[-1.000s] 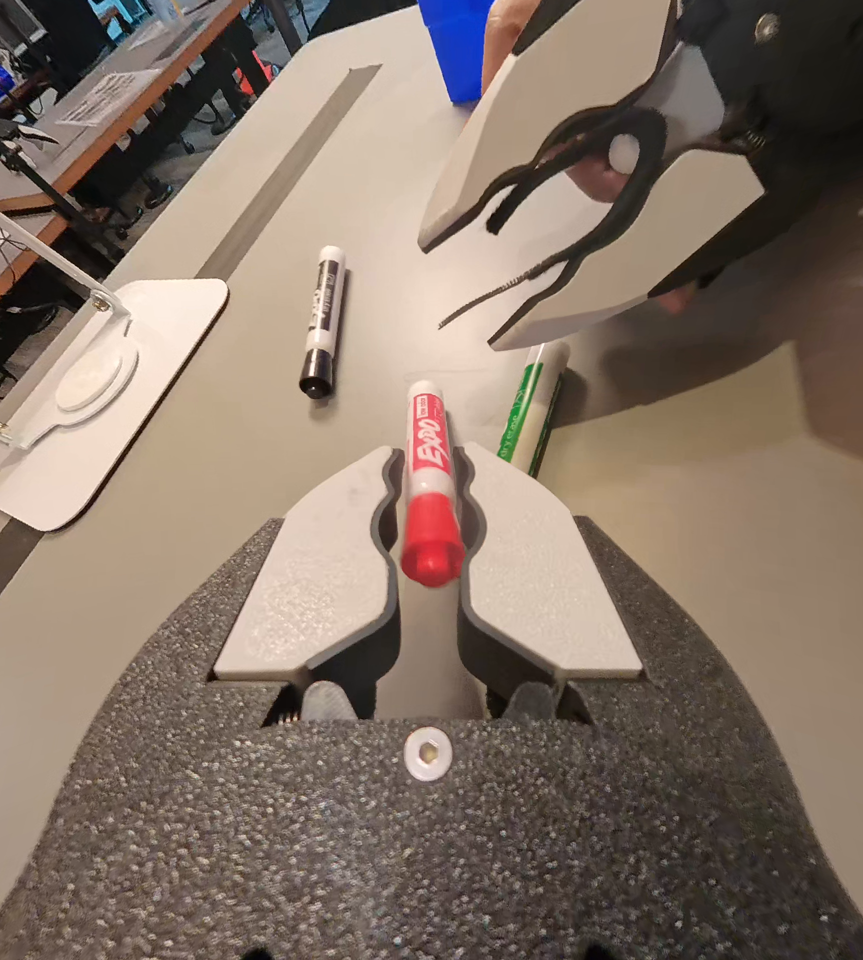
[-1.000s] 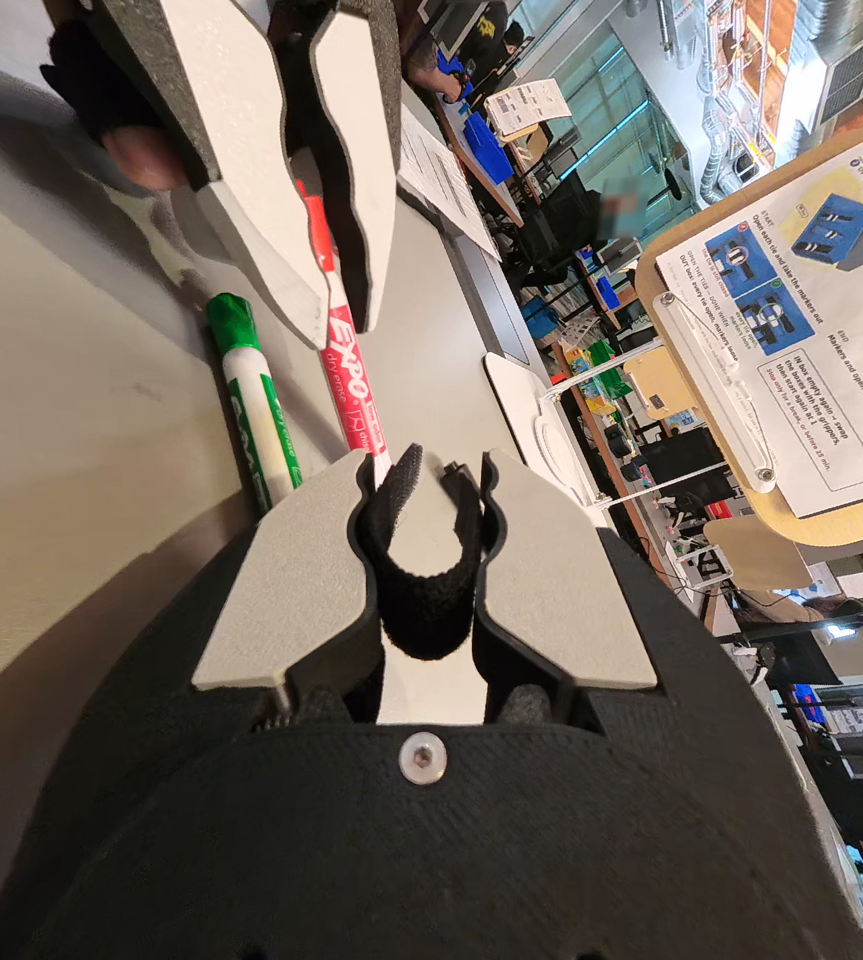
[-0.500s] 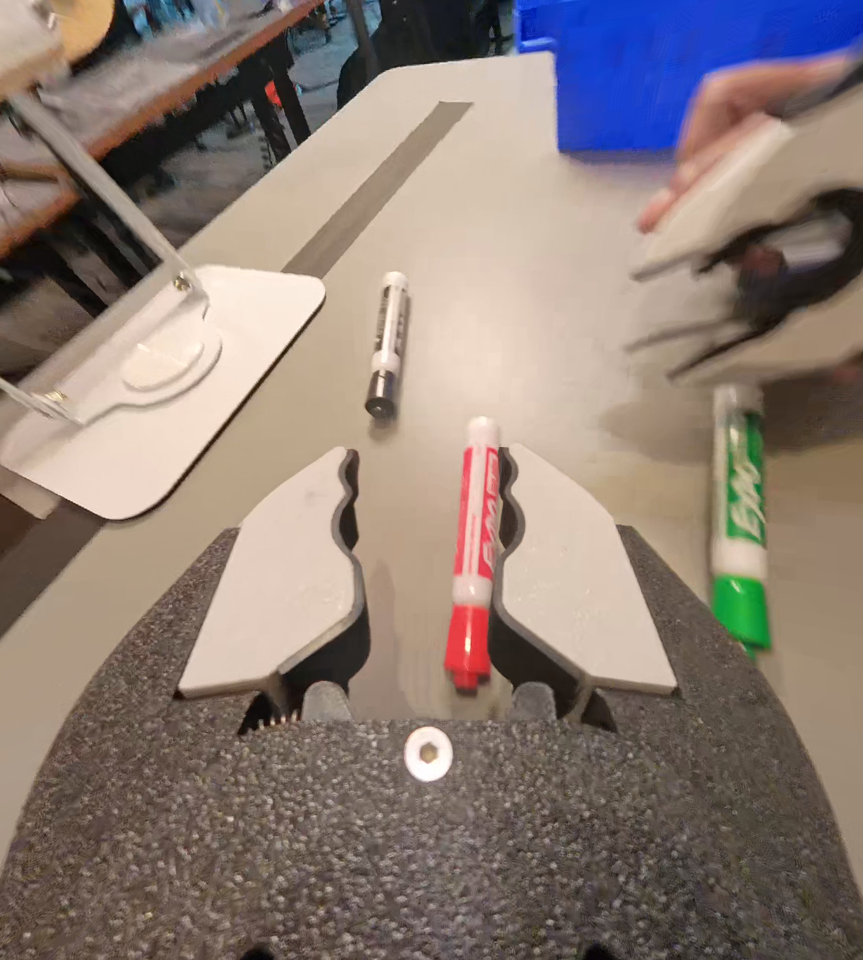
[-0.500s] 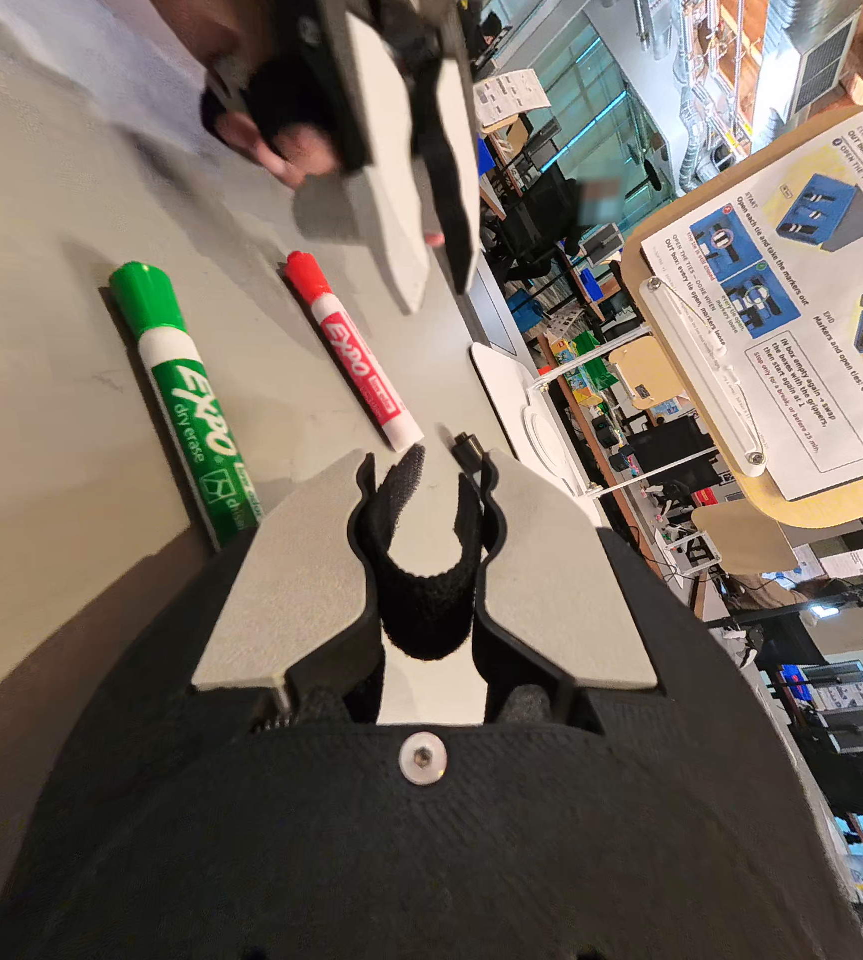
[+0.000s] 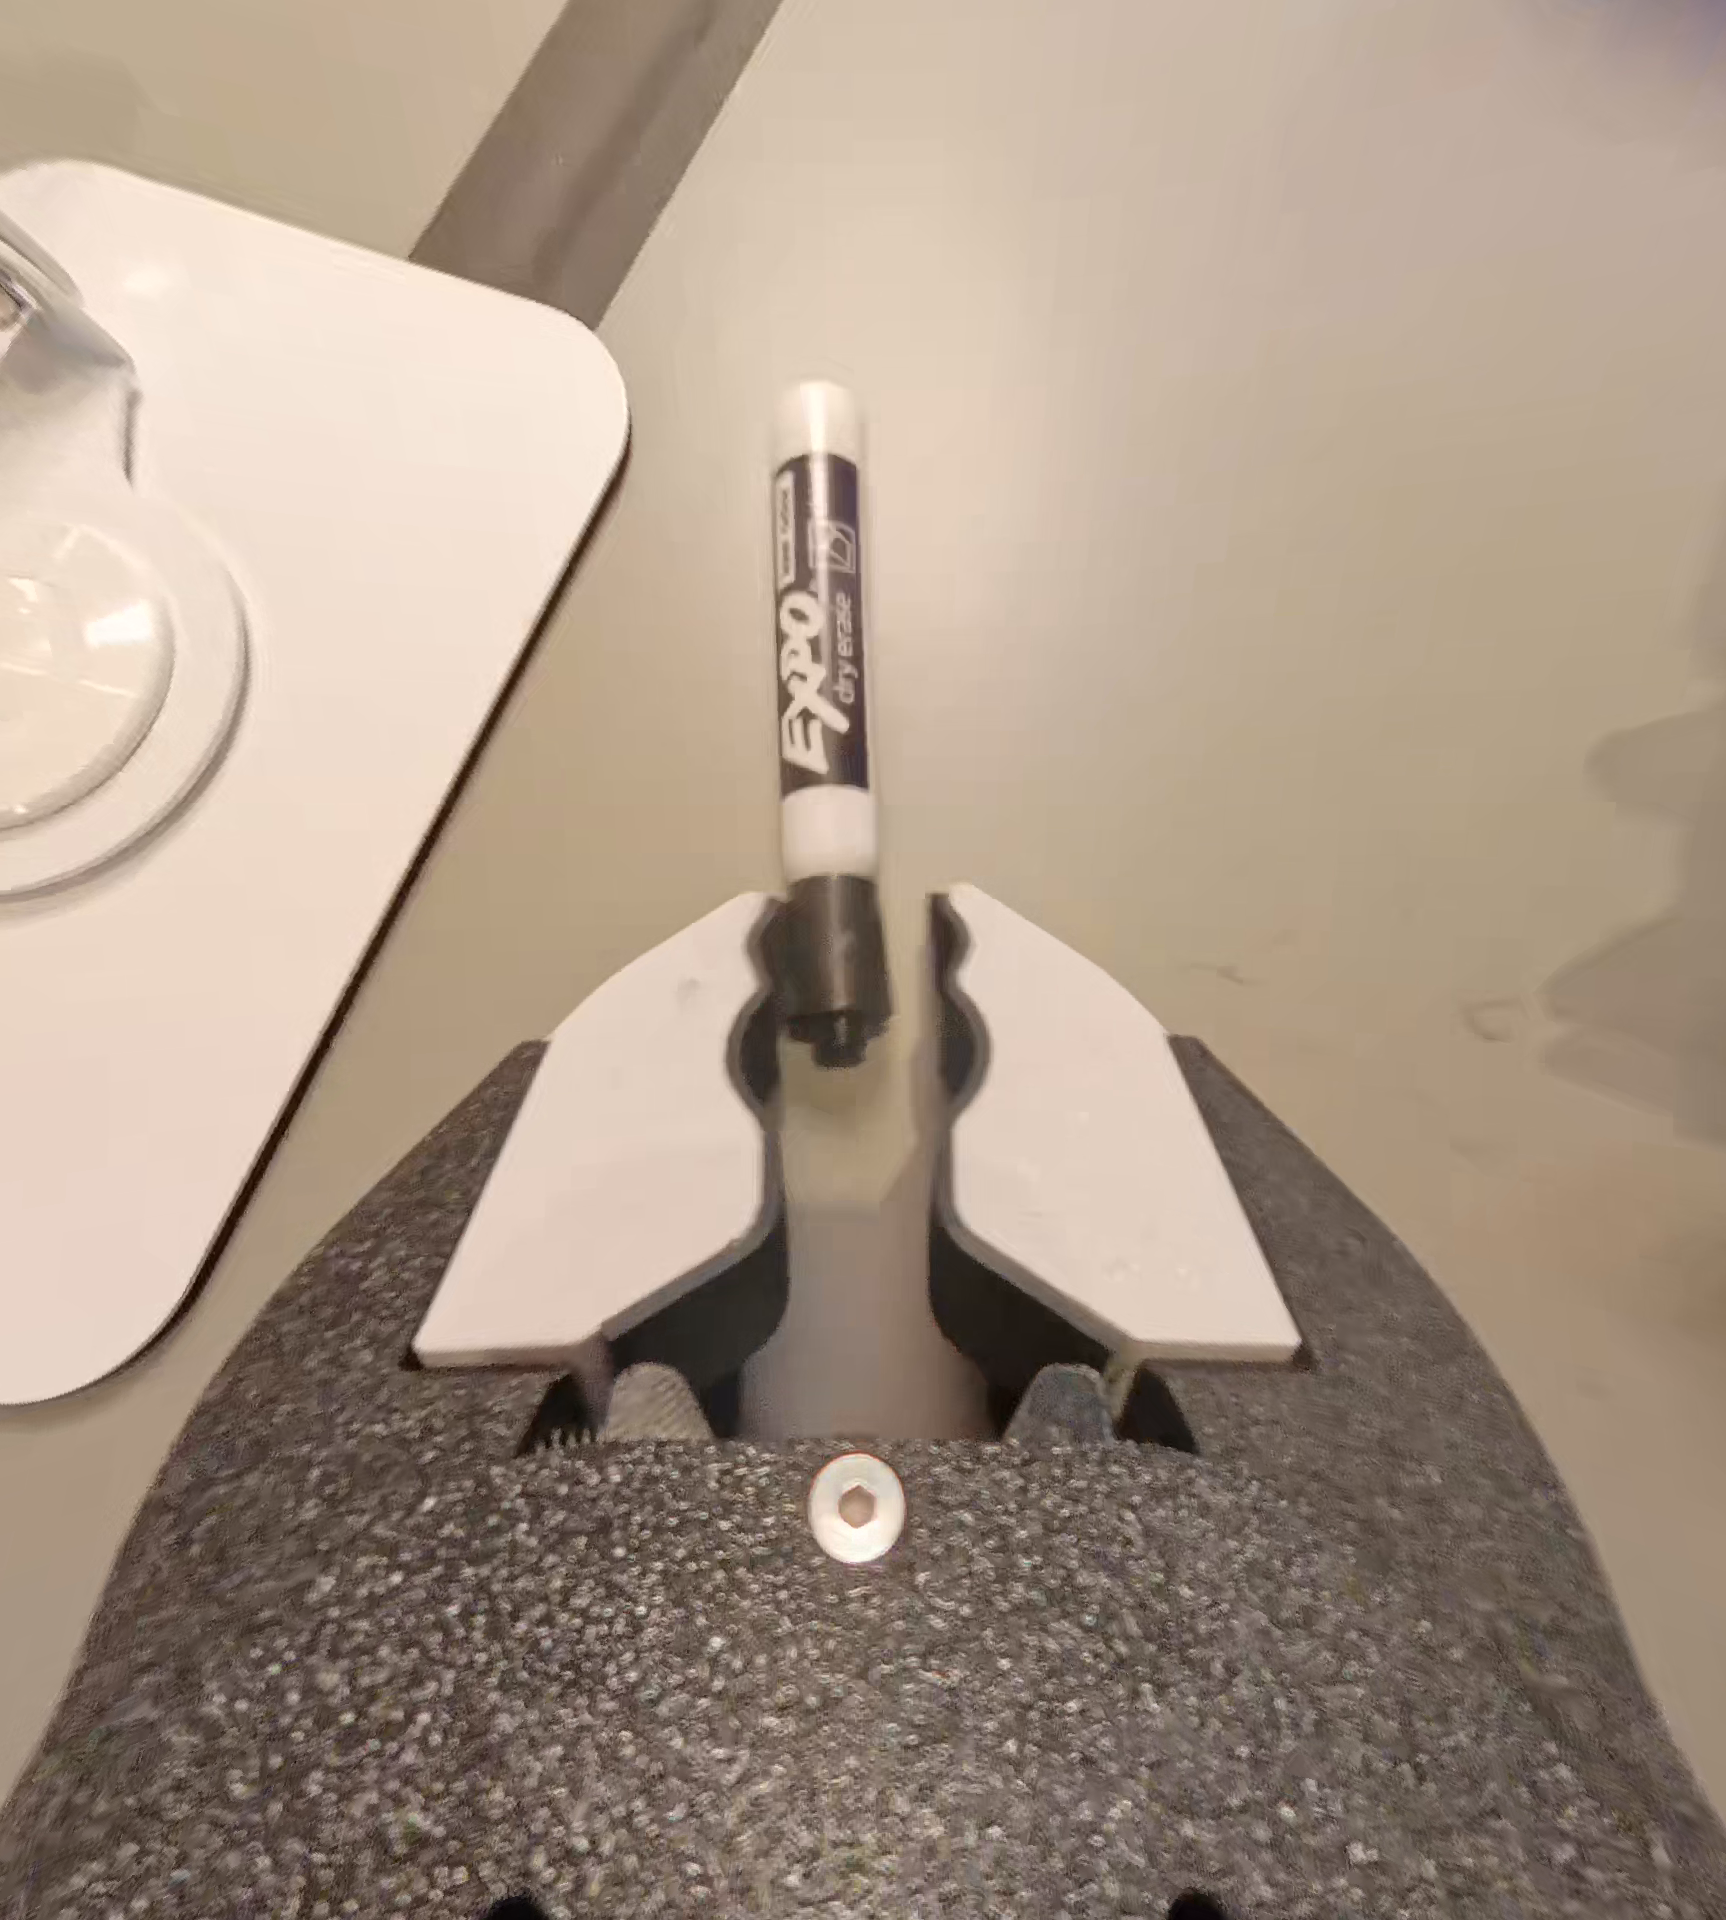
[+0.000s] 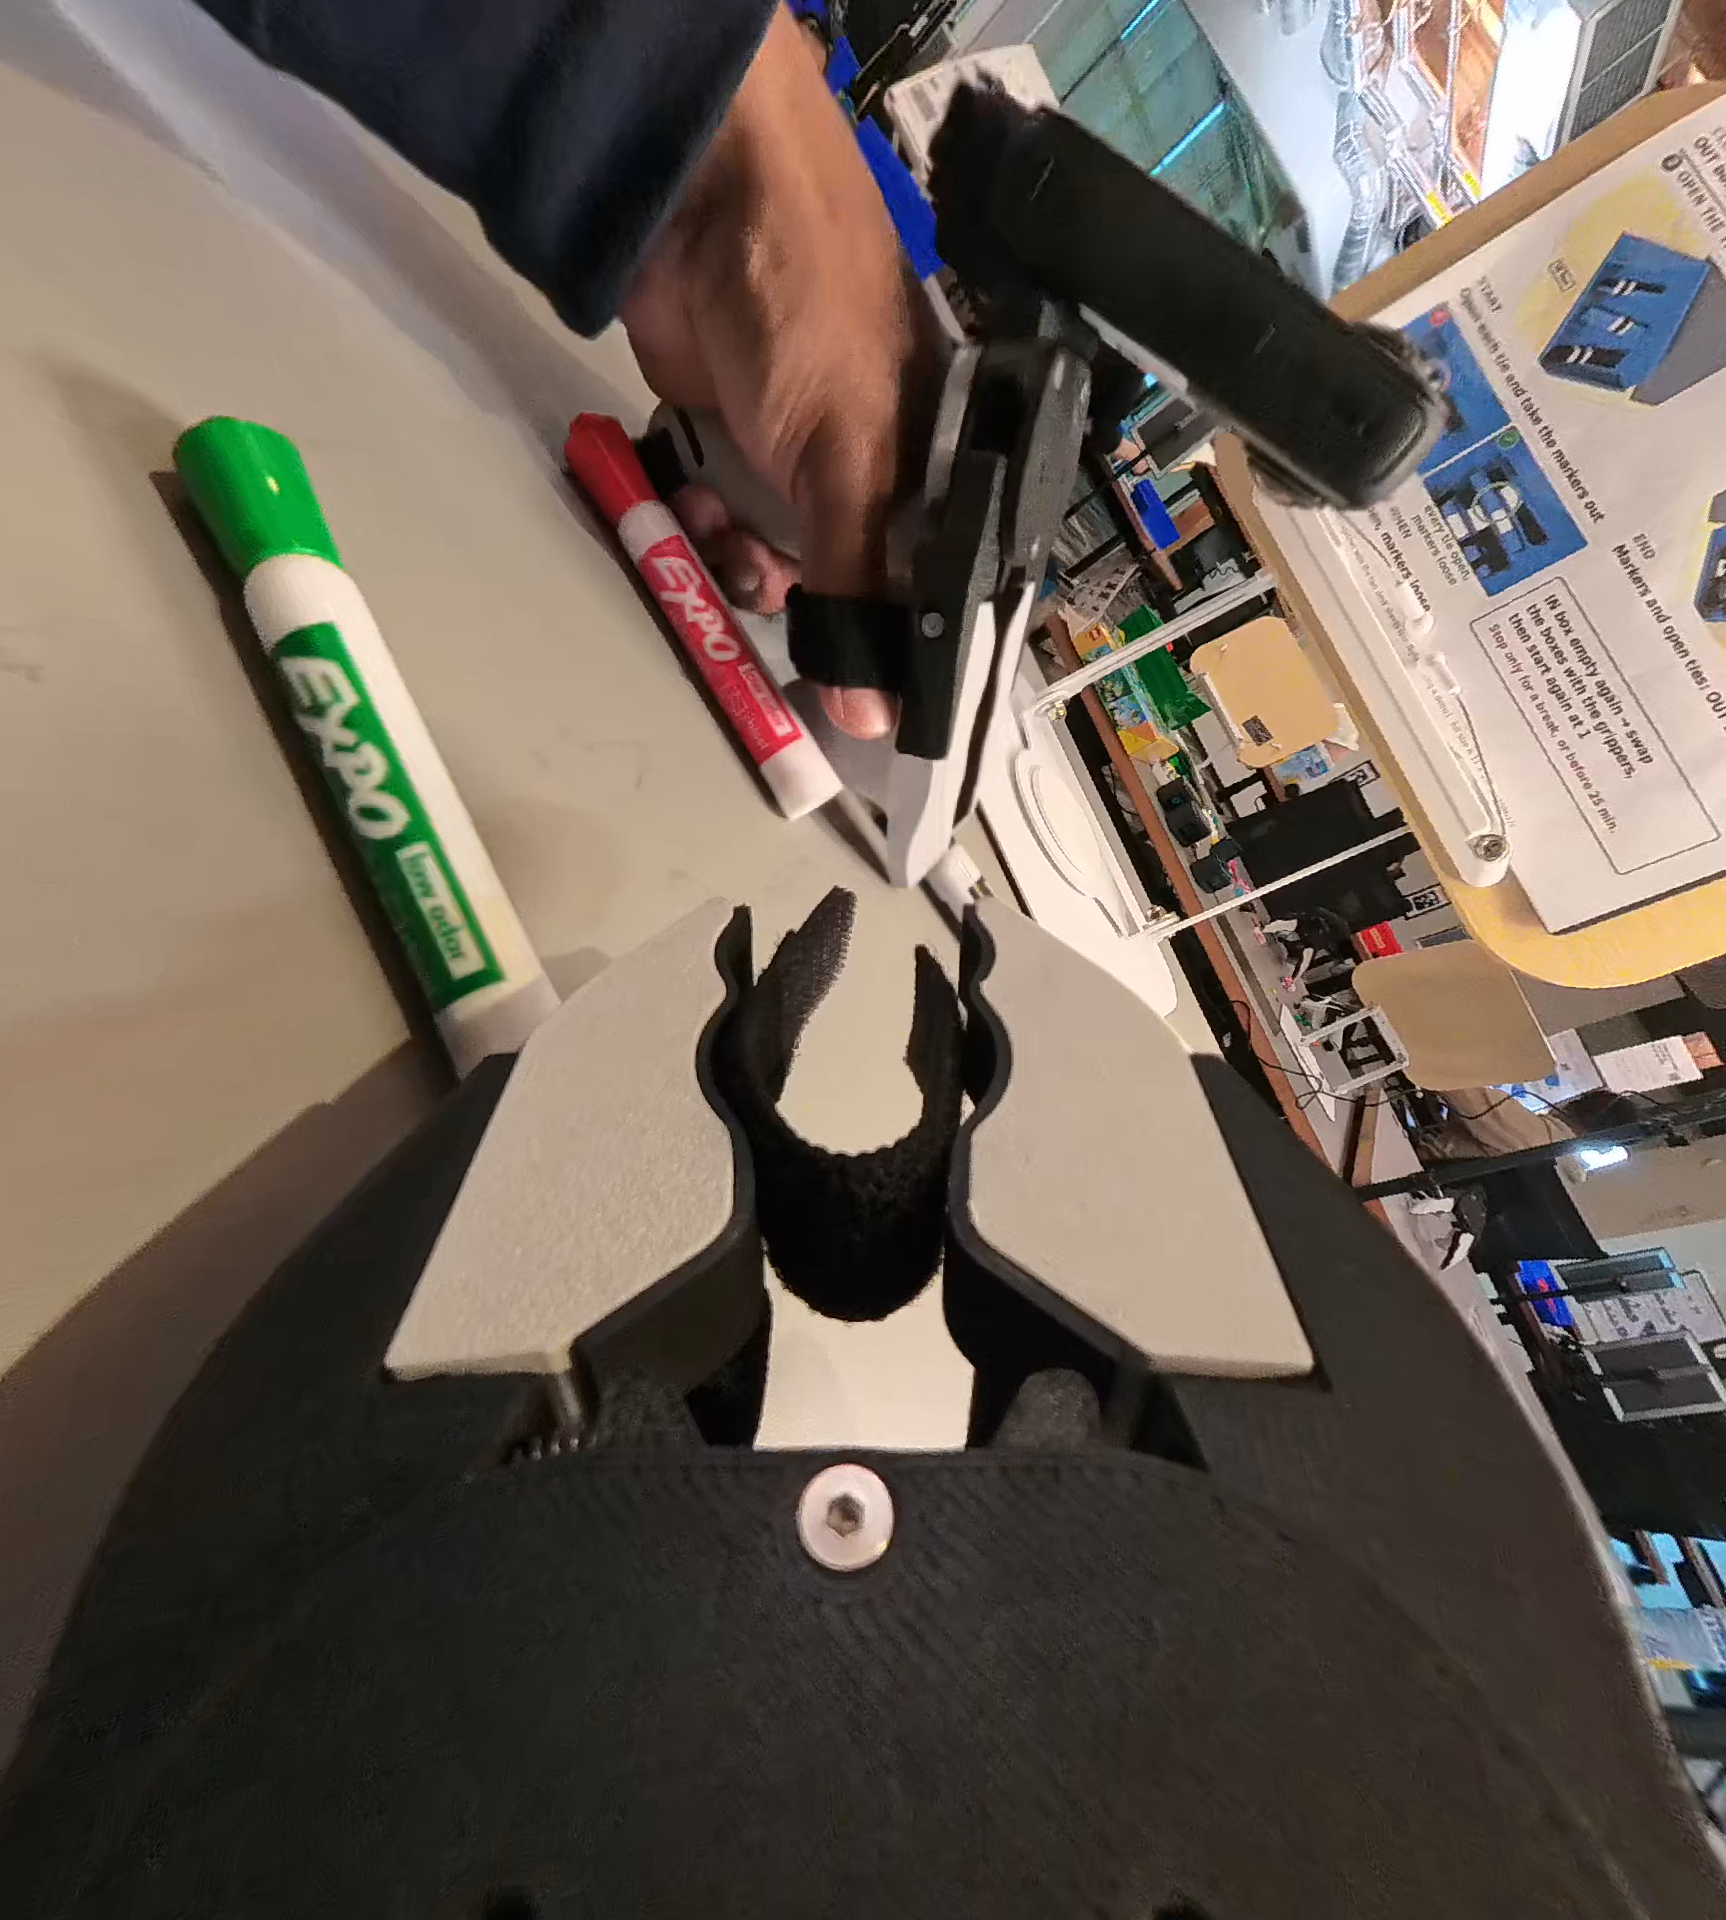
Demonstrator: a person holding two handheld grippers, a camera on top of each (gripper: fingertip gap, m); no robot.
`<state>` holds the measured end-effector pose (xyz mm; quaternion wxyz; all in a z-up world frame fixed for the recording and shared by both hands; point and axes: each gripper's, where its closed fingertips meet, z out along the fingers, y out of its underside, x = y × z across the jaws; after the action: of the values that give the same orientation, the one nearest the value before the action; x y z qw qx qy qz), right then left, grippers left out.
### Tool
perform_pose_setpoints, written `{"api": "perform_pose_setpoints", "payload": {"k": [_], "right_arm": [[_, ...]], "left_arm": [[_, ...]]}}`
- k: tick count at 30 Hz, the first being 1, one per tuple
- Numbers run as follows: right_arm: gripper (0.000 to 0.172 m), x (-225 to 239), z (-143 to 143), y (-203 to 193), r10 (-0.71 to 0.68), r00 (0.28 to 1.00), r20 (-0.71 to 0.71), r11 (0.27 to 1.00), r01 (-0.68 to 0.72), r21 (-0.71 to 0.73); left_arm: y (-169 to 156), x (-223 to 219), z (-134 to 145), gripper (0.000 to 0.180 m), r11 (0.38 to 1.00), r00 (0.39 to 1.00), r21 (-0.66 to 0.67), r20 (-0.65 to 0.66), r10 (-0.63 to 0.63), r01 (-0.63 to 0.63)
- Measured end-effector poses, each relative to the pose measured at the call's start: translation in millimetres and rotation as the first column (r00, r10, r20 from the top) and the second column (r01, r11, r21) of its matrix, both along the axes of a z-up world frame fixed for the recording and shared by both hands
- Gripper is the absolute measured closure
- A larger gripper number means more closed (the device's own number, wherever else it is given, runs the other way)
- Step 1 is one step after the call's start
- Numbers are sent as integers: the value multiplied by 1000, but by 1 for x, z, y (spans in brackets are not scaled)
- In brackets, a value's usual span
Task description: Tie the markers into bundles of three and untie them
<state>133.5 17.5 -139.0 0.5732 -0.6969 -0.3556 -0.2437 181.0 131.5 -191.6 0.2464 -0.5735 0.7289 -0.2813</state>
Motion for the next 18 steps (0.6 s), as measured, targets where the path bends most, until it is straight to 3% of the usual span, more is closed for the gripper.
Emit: {"api": "perform_pose_setpoints", "payload": {"k": [1, 12, 18], "right_arm": [[133, 0, 0, 0, -2, 1000, 6, 1000, 2, 2], [133, 6, 4, 0, -25, 1000, 18, 999, 25, 40], [133, 5, 4, 0, -17, 999, 27, 999, 16, 46]], "left_arm": [[-3, -2, -1, 161, 1000, 1000, 11, -5, -13, 13], [-15, -36, 4, 162, 992, 998, 120, 45, -38, 32], [-19, -60, 20, 162, 980, 986, 200, 161, -41, 8]]}}
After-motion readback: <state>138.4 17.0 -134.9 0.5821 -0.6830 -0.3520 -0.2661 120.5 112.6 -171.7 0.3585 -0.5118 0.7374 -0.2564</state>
